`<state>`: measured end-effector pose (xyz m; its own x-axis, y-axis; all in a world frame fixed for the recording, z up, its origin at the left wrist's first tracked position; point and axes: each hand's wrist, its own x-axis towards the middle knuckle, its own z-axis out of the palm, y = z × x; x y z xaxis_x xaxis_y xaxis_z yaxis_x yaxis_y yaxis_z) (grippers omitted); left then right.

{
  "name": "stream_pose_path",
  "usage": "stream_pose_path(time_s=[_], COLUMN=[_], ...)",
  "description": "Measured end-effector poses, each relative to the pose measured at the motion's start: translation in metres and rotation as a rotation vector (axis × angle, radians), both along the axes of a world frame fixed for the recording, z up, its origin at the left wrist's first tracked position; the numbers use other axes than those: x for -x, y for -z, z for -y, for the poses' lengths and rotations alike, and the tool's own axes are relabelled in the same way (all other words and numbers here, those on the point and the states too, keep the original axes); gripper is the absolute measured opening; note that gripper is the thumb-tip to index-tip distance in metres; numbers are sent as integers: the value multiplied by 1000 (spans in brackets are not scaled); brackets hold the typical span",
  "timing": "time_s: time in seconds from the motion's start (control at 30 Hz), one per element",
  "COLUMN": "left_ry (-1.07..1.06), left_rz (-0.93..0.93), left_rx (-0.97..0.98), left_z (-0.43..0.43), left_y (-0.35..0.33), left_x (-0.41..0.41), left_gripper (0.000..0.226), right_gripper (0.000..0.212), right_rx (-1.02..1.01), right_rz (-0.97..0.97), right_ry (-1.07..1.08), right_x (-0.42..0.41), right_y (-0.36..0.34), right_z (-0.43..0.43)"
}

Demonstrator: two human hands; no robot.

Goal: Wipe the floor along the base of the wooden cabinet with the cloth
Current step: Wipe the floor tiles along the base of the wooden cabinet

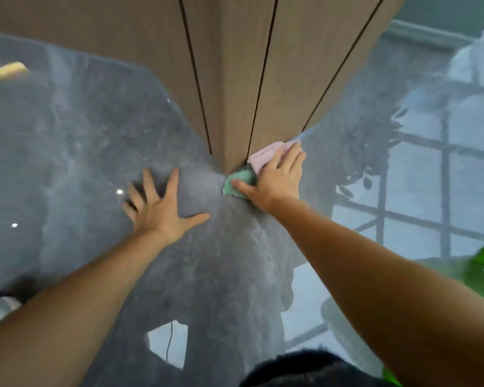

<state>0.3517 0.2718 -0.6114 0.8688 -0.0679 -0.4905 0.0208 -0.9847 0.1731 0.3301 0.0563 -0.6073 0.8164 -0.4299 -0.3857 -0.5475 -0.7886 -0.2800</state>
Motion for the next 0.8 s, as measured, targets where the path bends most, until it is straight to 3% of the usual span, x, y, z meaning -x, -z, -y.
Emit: stream_pose_path(time_s=[0.13, 0.27, 0.33, 0.43, 0.63, 0.7, 0.8], left_ry=[-59, -68, -68, -36, -39, -31, -20], left_rz=[-198, -288, -340, -381, -417, -418, -413], left_rx=[-58, -68, -53, -57, -70, -62, -51], left_z=[-2, 1, 1, -2, 0, -1, 2], left_y=[2, -1, -7, -6, -10, -10, -16], left_x=[7, 3, -1, 1, -2, -3, -5], left_gripper=[147, 154, 154, 155, 155, 154, 155], right_gripper=[90, 76, 72, 74, 72, 75, 93], right_rx=[-14, 126, 152, 206, 276, 281, 124], right_rz=[82, 79, 108, 105, -82, -127, -59], right_ry=[-133, -386, -304, 39, 291, 281, 50], right_x=[20, 25, 25, 18, -31, -27, 5], right_y=[6, 25, 29, 35, 21, 18, 20], right_z=[-13, 51, 72, 92, 117, 87, -4])
